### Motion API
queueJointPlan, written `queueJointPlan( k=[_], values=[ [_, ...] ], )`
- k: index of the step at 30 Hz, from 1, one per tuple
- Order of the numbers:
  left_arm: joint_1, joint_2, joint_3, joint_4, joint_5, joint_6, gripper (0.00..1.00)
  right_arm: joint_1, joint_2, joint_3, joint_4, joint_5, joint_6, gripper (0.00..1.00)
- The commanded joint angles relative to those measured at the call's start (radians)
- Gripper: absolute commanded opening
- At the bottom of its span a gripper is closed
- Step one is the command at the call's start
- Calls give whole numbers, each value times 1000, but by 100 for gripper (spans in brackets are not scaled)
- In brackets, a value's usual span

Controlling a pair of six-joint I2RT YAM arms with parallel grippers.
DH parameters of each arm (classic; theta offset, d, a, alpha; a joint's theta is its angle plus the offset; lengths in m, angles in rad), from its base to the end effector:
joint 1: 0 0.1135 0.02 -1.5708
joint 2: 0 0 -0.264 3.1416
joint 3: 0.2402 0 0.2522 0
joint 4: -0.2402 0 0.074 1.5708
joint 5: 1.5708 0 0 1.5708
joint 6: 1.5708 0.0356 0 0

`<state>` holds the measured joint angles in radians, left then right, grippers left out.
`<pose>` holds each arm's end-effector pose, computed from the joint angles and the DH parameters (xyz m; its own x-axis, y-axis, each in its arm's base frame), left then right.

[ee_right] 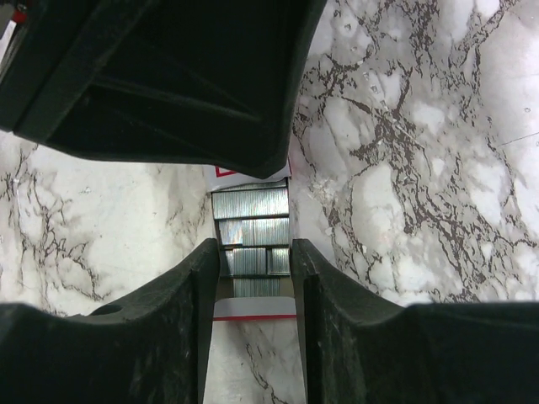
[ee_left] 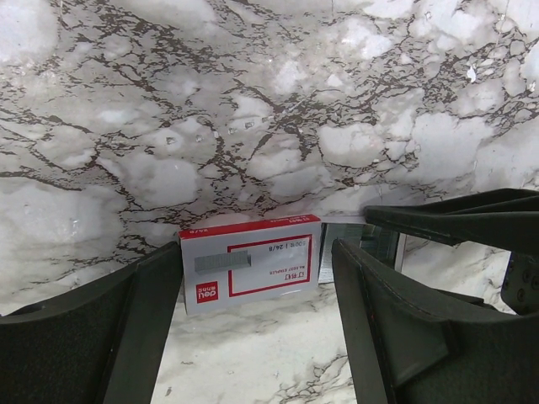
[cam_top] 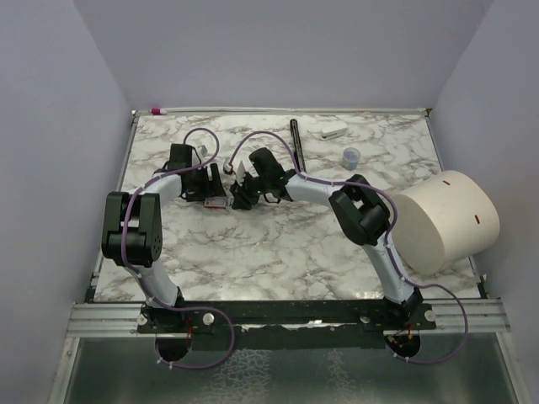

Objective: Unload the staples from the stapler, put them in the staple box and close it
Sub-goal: Close the staple box at the center of the board.

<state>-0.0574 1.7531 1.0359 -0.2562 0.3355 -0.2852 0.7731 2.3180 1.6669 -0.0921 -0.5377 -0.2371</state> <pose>0.3512 -0.0319 0.1684 -0.8594 -0.2167 -0.4632 -0.0028 0.9078 -0.4195 0.3506 0.3675 0.1357 -0.2665 -0.5419 -0.7971 -0.9591 0.2306 0.1639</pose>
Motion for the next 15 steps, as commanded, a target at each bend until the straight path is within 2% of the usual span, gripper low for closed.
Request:
queueJointPlan(
  k=[1,8,11,15],
  values=[
    [-16,-3,-25,-31,59,-24,74,12,51,-22,9,39,27,40],
    [-16,-34,-14,-42,11,-1,77,12,-56,-80,30,62,59,59],
    [-15,-40,-11,-43,10,0,79,12,-120,-92,15,72,86,63],
    [-15,-50,-10,-42,-3,5,81,12,-239,-188,51,145,191,71]
  ],
)
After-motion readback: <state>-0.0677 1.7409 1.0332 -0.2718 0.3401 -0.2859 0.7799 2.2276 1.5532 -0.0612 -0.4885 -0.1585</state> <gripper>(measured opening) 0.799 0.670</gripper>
